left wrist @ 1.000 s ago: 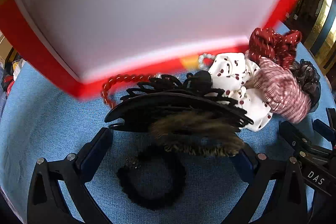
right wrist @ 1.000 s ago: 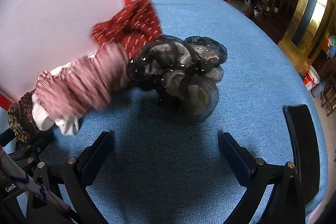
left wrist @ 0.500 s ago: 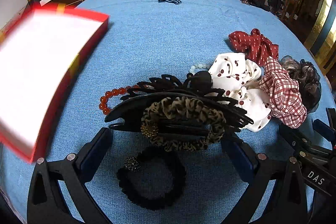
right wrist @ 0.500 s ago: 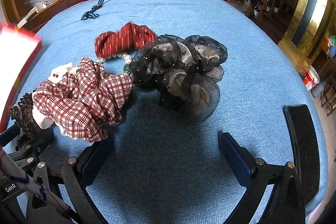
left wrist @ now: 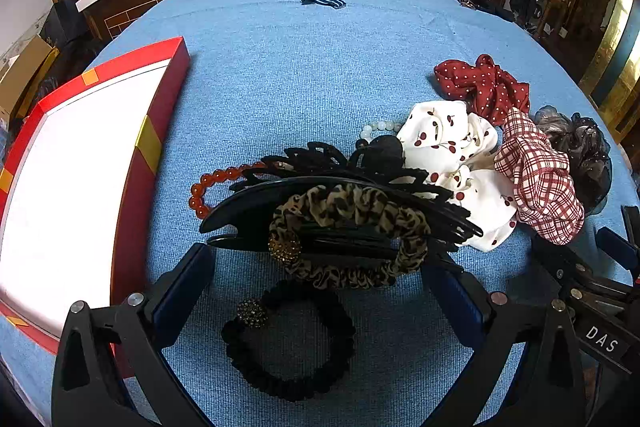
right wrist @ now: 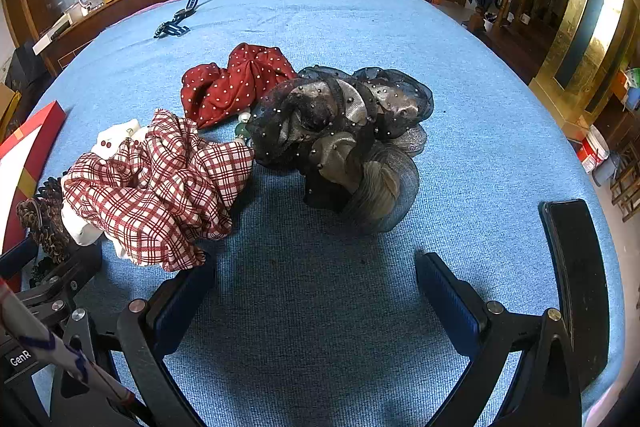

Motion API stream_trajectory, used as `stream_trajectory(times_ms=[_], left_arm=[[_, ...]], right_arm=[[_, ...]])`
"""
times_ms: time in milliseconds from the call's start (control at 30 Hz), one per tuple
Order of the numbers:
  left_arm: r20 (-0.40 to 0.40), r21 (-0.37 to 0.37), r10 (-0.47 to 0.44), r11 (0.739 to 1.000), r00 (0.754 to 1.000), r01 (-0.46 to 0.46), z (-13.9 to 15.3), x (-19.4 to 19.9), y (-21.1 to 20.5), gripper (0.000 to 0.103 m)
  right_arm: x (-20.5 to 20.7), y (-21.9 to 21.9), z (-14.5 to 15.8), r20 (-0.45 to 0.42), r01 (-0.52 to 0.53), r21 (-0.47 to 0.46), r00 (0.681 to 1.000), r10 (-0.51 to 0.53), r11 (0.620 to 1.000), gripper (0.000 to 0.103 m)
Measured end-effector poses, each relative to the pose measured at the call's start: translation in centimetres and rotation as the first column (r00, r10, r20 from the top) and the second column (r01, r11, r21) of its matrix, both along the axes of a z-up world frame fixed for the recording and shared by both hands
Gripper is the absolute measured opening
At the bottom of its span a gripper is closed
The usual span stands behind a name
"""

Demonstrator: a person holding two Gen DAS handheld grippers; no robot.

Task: Organize jewelry
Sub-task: 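Move both tools toward the pile of scrunchies and hair clips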

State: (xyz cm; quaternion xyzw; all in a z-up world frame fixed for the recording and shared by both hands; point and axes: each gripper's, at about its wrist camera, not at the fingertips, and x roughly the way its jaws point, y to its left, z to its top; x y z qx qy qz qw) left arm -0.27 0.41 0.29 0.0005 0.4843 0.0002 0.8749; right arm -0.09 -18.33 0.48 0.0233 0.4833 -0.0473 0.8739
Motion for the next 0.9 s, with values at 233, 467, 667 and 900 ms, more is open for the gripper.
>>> stream_trajectory(times_ms=[233, 467, 667, 900], left_arm=[[0.0, 0.0, 0.0, 1.0, 1.0, 0.0, 0.0, 0.0, 0.0, 0.103], [-0.011, 0.0, -0.015, 1.0, 1.0, 0.015, 0.1, -0.1, 0.0, 0.103], [0.13, -0.005, -0.062, 0.998, 0.99, 0.063, 3.2, -3.4, 0.9, 0.103], [0.371, 0.033, -0.063, 0.998, 0.926, 0.054, 9.6, -8.4, 3.2, 0.103]], right_arm=[[0.0, 0.0, 0.0, 0.0, 0.0, 0.0, 1.0, 0.0, 1.0, 0.103], [0.0, 0.1, 0.0, 0.0, 0.003, -0.002, 1.0, -0.003, 1.0, 0.103], [-2.4, -0.8, 2.0, 0.076, 0.055, 0.021, 0.996, -0.056, 0.998, 0.101], [-8.3, -0.8, 7.8, 0.245, 0.099, -0.002, 0.965, -0.095, 0.995, 0.102]])
